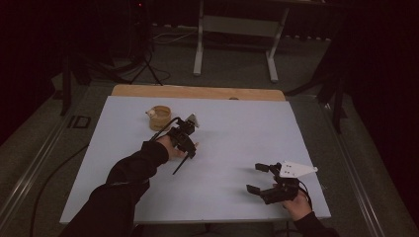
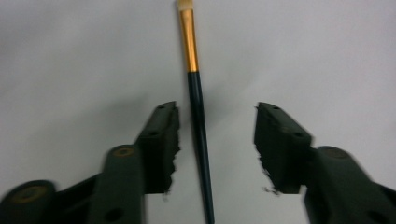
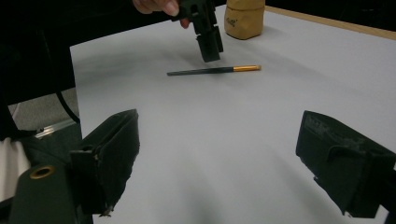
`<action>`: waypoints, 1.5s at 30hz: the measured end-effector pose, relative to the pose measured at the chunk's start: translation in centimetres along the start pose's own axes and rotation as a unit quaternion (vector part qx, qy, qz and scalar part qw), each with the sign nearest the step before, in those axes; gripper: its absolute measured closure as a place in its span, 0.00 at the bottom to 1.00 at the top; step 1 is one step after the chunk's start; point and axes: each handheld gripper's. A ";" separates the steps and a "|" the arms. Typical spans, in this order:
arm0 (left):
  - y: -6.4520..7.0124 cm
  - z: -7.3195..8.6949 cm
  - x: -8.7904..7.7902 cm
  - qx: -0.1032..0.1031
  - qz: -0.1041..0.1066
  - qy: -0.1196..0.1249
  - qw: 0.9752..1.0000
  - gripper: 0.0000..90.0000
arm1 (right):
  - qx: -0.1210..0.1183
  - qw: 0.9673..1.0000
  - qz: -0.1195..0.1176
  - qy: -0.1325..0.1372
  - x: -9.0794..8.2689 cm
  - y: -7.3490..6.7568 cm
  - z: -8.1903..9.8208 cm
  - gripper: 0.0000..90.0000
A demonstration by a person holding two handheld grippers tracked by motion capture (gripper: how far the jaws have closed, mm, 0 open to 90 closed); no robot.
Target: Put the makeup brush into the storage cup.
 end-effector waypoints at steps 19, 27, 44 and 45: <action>0.1 -1.2 2.3 0.008 -0.024 -0.020 0.999 0.73 | 0.000 1.000 -0.001 0.000 0.0 0.0 0.0 0.15; 0.6 -1.3 2.5 0.030 -0.040 -0.024 0.998 0.80 | 0.004 1.000 -0.005 0.004 0.0 0.0 0.0 0.15; 0.8 -1.7 2.6 0.036 -0.056 -0.036 0.997 0.87 | 0.007 1.000 -0.004 0.004 0.0 0.1 0.0 0.15; 0.7 -1.7 2.6 0.037 -0.060 -0.036 0.997 0.88 | 0.007 1.000 -0.004 0.004 0.0 0.1 0.0 0.15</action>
Point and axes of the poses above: each handheld gripper's, and its own axes: x roughly forward along the jaws, z roughly out of its underside, y roughly to its right, and after that the axes turned 7 degrees about -x, right-handed
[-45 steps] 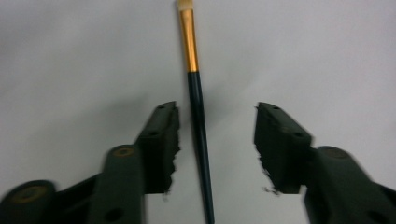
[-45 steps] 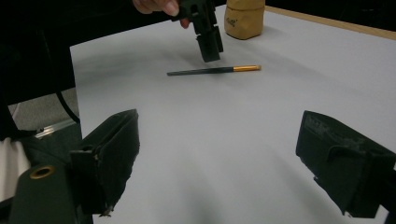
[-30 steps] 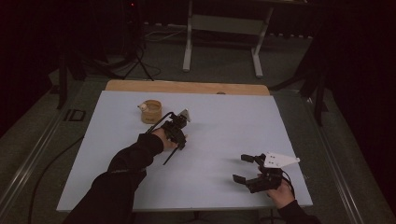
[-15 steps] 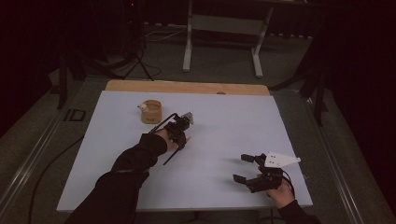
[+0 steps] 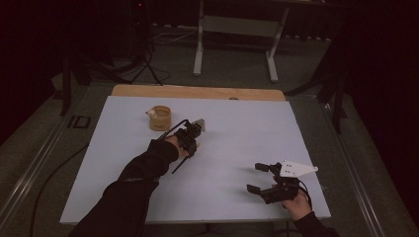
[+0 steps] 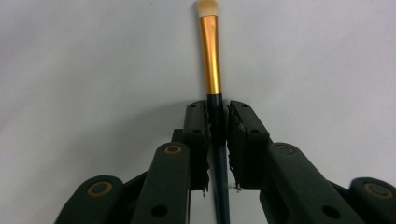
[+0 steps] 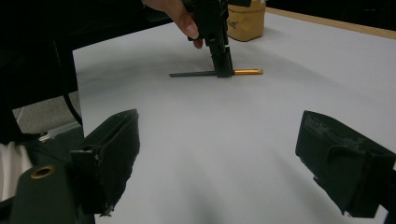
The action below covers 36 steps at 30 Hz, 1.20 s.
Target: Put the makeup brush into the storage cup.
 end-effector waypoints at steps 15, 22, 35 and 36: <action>-1.4 1.4 -3.9 0.003 0.036 0.101 0.994 0.94 | 0.002 1.000 0.002 -0.001 0.0 0.1 0.1 0.15; -1.4 2.6 -5.8 0.010 0.053 0.140 0.989 0.94 | 0.002 1.000 0.002 -0.002 0.0 0.1 0.1 0.15; -1.0 4.4 -8.6 0.022 0.074 0.206 0.976 0.94 | 0.004 1.000 0.002 -0.001 0.0 0.1 0.1 0.15; -0.9 4.6 -8.8 0.025 0.079 0.220 0.972 0.94 | 0.004 1.000 0.003 -0.001 0.0 0.1 0.1 0.15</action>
Point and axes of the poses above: each handheld gripper's, and its own axes: x roughly forward along the jaws, z roughly out of its underside, y roughly to its right, and after that the axes turned 7 degrees about -x, right-handed
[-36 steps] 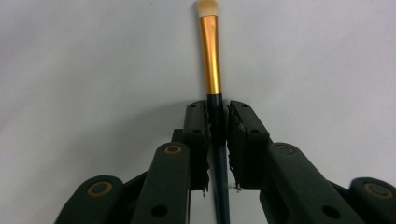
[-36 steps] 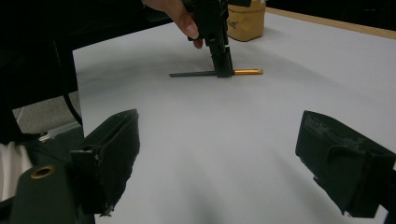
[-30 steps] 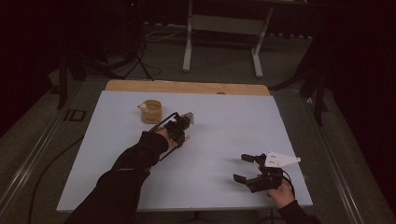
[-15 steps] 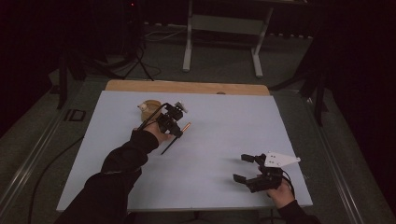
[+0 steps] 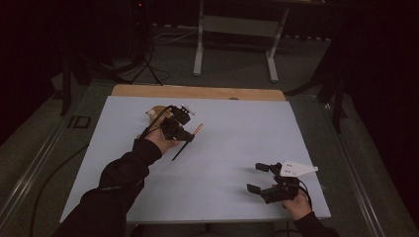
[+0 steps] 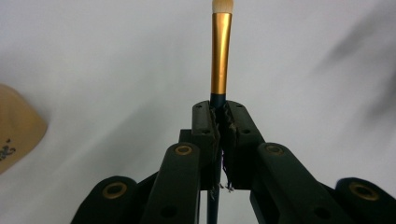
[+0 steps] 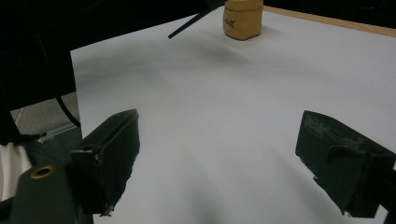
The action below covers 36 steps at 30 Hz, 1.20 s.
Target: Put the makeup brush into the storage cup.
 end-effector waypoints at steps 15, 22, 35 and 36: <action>1.0 2.3 -2.5 0.018 0.017 0.120 0.992 0.94 | 0.000 1.000 0.004 -0.002 0.0 0.0 0.0 0.15; 0.7 3.4 -3.6 0.032 0.016 0.182 0.983 0.94 | 0.000 1.000 0.004 -0.002 0.0 0.0 0.0 0.15; -0.2 5.4 -4.4 0.021 0.020 0.247 0.969 0.94 | -0.008 1.000 0.009 0.003 -0.1 0.0 -0.1 0.15; -0.4 5.7 -4.4 0.019 0.020 0.252 0.967 0.94 | -0.011 1.000 0.011 0.001 -0.1 0.0 -0.1 0.15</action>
Point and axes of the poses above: each handheld gripper's, and its own axes: x roughly forward along the jaws, z roughly out of its underside, y roughly to its right, and after that the axes turned 7 degrees about -x, right-handed
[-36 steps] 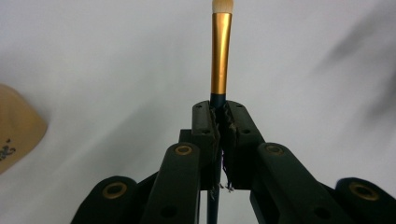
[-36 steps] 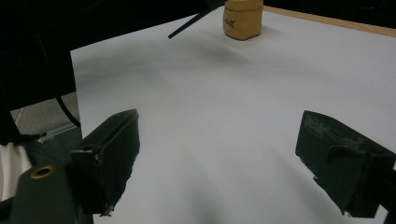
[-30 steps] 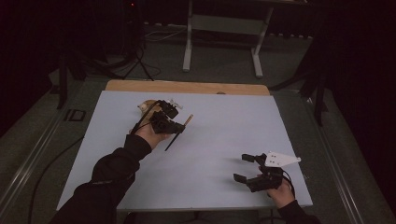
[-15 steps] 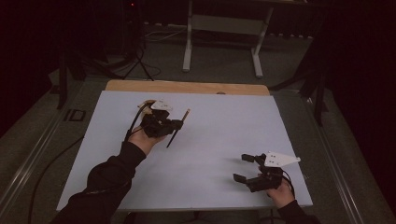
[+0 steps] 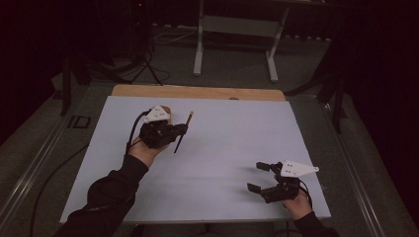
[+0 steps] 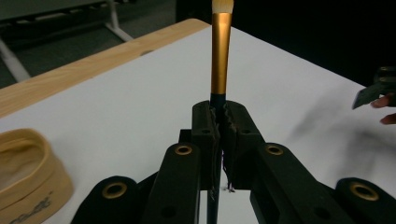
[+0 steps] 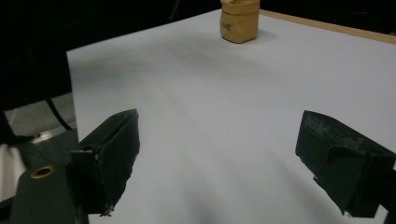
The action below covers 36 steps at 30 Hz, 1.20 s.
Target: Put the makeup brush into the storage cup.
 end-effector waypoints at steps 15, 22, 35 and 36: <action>-1.1 0.0 -3.4 -0.016 -0.040 0.096 0.994 0.94 | -0.005 1.000 0.002 0.002 0.0 0.0 0.0 0.15; -1.3 -0.7 -4.0 -0.012 -0.060 0.134 0.989 0.94 | -0.007 1.000 0.003 0.000 0.0 0.0 -0.1 0.15; -2.6 -2.8 -4.6 -0.027 -0.072 0.196 0.977 0.94 | -0.006 1.000 0.001 0.004 0.1 0.0 -0.1 0.15; -2.7 -2.9 -4.7 -0.029 -0.072 0.200 0.977 0.94 | -0.005 1.000 0.000 0.004 0.1 0.0 -0.1 0.15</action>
Point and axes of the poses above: each handheld gripper's, and its own axes: x roughly forward along the jaws, z roughly out of its underside, y roughly to its right, and after that the axes turned 7 degrees about -x, right-handed
